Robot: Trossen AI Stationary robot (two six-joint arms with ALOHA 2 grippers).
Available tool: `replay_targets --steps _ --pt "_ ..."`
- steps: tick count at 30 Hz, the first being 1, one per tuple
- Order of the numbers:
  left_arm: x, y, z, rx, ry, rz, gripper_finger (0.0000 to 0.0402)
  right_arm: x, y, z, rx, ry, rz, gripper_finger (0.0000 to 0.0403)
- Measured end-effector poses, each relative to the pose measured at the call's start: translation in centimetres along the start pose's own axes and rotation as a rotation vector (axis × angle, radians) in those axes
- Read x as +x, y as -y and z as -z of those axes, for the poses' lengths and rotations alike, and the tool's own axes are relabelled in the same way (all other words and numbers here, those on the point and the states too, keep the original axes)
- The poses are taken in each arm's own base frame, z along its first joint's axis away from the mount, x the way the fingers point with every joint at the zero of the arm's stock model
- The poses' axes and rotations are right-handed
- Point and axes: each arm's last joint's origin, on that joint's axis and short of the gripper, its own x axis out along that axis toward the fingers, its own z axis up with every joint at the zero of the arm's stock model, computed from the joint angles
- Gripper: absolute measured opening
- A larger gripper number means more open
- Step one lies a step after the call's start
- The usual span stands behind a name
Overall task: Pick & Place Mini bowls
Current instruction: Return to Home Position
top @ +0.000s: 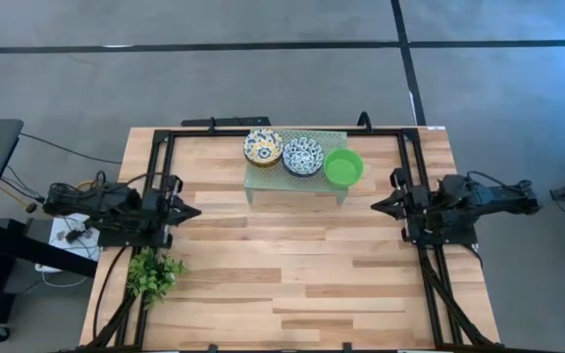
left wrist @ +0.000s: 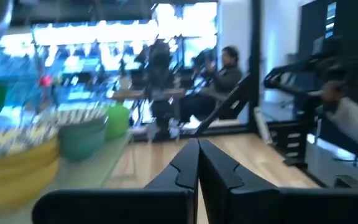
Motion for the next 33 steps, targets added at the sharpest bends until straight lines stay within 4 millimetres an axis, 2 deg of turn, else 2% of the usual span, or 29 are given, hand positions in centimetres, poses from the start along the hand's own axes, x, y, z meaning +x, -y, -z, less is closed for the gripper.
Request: replay_targets --steps 5,13,21,25,29,33 --pt "-0.2 0.3 0.6 0.047 0.018 0.09 0.0013 -0.6 -0.1 2.1 -0.003 0.038 0.002 0.0002" --pt "0.2 0.5 2.4 0.058 -0.001 0.1 0.0016 0.2 -0.3 4.7 -0.008 -0.016 0.001 0.0002" --pt "0.6 0.7 4.5 0.05 0.015 0.046 0.0017 0.5 -0.3 5.4 -0.034 -0.011 0.001 0.0001" --pt "0.6 0.6 4.5 0.048 0.013 0.005 0.0016 0.6 -0.3 5.5 -0.033 0.01 0.003 0.0001" --pt "0.6 0.5 4.5 0.042 0.012 0.002 0.0015 1.0 -0.4 6.6 -0.047 0.047 0.004 0.0001" --pt "0.7 0.6 4.6 0.01 0.004 0.003 0.0017 1.0 -0.4 6.5 -0.047 0.064 0.006 0.0001"
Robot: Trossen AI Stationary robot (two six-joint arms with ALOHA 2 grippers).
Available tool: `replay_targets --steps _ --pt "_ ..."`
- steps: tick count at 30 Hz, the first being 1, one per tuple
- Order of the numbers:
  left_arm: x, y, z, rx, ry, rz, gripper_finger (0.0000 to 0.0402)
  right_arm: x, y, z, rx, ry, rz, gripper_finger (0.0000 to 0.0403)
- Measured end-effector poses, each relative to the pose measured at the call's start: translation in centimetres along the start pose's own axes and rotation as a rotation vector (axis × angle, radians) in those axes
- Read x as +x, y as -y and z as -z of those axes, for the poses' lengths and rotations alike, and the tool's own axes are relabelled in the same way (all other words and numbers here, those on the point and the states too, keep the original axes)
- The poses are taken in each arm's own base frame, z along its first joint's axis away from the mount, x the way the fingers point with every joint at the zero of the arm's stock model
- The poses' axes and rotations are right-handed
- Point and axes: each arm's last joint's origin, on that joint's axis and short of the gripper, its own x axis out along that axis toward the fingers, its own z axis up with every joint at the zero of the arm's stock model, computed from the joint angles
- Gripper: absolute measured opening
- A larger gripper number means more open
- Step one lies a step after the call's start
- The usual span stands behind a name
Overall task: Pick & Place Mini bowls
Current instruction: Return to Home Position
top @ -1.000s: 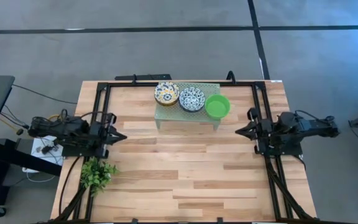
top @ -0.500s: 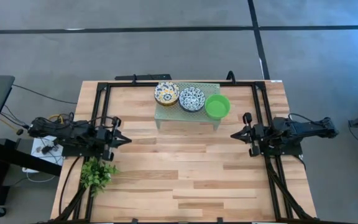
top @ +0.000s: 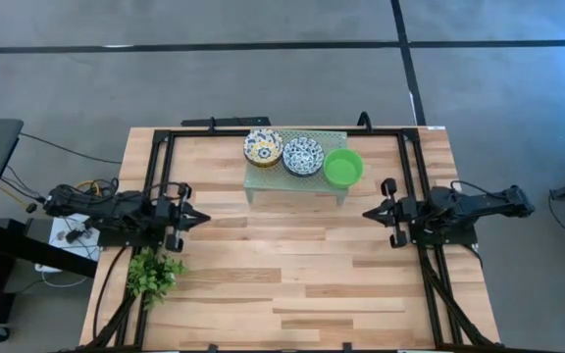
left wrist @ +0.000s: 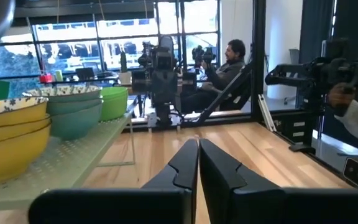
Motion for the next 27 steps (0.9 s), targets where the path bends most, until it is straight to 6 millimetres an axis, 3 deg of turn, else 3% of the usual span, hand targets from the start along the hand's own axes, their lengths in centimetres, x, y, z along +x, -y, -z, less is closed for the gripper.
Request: replay_targets --steps 27 --pt "0.8 0.2 1.1 0.025 -0.13 0.016 0.0016 0.0 0.0 0.2 0.009 -0.016 -0.001 0.0001"
